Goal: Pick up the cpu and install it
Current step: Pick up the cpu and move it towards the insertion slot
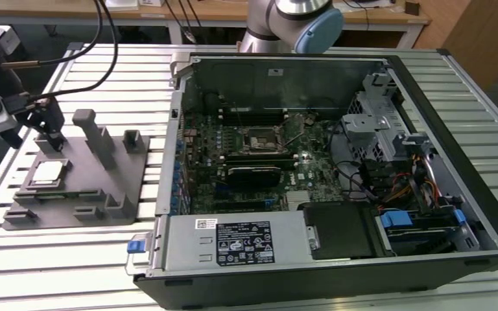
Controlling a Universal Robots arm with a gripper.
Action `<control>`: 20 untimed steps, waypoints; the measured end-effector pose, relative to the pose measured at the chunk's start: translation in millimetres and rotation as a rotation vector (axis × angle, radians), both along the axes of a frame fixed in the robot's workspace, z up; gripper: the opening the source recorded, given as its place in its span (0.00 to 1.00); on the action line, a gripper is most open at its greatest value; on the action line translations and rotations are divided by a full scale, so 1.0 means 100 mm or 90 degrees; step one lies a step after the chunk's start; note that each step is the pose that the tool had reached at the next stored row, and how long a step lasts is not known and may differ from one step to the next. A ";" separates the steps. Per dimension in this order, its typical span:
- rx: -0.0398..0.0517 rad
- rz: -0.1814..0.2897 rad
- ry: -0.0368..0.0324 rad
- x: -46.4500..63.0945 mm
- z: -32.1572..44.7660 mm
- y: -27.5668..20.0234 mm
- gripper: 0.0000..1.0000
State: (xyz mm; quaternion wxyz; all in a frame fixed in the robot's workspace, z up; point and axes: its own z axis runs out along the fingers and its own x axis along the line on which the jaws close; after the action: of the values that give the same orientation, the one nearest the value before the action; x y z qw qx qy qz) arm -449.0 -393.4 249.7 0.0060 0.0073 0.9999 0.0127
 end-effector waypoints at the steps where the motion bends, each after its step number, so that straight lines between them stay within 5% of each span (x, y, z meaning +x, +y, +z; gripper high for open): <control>1: 0.0000 0.000 0.0000 0.00 0.002 0.000 0.70; 20: 0.0000 0.000 0.0000 0.00 0.047 0.000 0.70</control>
State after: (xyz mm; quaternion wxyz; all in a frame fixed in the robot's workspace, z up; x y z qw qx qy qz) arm -449.0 -393.4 254.3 0.0060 0.0073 0.9999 0.0127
